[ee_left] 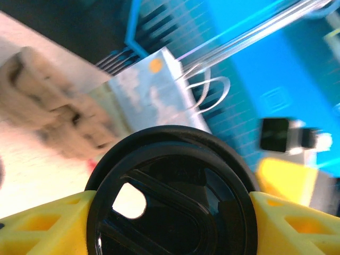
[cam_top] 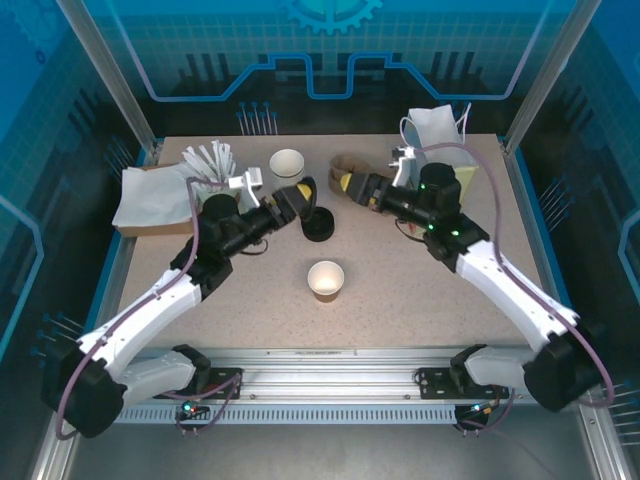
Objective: Pack the takeout coffee
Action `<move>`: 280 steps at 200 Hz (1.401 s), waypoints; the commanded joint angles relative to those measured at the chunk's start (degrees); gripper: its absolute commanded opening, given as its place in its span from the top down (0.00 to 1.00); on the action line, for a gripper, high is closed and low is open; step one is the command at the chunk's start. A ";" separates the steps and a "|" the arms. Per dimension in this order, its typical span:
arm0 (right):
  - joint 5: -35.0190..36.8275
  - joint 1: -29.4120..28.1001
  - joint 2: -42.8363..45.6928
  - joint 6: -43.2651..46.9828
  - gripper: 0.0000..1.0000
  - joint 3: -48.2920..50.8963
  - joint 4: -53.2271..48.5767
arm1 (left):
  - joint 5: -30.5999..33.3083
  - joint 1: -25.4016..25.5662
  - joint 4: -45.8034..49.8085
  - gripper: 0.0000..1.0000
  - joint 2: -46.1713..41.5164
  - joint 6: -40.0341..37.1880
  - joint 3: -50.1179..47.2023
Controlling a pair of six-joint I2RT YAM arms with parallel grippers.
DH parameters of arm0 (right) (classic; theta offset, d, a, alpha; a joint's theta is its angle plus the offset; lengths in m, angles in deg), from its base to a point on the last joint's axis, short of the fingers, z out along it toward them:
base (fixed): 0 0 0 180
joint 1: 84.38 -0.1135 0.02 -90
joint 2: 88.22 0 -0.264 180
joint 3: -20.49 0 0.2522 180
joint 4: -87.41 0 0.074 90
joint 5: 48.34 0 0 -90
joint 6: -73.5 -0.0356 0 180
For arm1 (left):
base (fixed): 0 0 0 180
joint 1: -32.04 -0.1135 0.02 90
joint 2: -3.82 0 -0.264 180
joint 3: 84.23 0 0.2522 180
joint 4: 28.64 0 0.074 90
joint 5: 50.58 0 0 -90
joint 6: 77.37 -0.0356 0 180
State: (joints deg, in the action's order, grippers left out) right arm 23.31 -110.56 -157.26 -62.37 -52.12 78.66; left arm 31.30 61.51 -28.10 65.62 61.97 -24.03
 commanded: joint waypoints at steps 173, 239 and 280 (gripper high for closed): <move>11.18 5.74 1.02 29.42 0.12 1.79 -38.52 | 26.59 23.85 34.51 0.37 18.52 -35.54 9.16; 10.36 5.71 1.18 29.26 0.12 1.99 -38.20 | 26.84 24.31 34.16 0.35 20.78 -35.50 9.20; 10.11 5.70 1.27 29.09 0.12 2.29 -38.08 | 25.91 24.38 33.65 0.34 21.79 -35.37 9.02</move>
State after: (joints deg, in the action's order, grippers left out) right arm 34.13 -105.20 -156.10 -33.98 -50.39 40.70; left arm 57.20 85.43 4.93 86.41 27.24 -16.23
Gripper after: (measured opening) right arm 0.883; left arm 0.663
